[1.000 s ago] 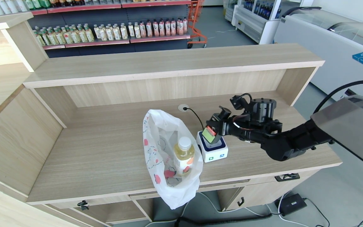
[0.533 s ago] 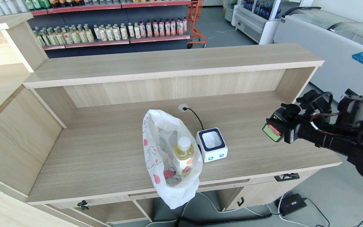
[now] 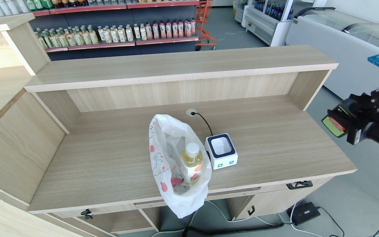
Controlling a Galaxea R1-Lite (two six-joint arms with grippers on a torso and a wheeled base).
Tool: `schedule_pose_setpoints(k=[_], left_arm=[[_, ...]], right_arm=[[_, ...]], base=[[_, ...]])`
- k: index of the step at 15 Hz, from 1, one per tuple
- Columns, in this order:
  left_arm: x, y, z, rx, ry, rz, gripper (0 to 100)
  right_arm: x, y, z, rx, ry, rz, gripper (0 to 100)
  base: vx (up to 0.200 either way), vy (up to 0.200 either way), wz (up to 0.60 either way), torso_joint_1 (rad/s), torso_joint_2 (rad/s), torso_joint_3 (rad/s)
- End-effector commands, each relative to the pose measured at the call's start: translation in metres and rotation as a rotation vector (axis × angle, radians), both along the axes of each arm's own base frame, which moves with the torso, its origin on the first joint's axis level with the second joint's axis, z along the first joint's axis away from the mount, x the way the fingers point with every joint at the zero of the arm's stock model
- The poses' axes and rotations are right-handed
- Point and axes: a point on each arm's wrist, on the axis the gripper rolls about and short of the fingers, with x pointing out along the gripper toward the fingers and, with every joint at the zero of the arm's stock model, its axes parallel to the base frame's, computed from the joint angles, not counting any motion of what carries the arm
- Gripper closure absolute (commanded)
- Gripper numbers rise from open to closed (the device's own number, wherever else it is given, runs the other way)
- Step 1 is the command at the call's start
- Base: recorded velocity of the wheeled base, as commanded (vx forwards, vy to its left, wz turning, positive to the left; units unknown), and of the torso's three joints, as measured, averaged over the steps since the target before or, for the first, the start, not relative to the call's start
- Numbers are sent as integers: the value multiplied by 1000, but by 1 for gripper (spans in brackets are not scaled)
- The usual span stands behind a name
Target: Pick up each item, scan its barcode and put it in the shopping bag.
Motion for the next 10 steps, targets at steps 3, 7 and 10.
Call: schedule_pose_setpoints(k=[3, 7, 10], left_arm=[[0, 0, 0, -1, 0, -1, 0], [0, 0, 0, -1, 0, -1, 0], [0, 0, 0, -1, 0, -1, 0]], right_arm=[[5, 4, 12, -13, -49, 4, 100], [36, 23, 0, 48, -33, 47, 100], [61, 52, -16, 148, 2, 155, 100]], base=[[0, 0, 600, 1, 1, 4], [0, 0, 450, 3, -1, 5], [0, 0, 0, 0, 0, 0]])
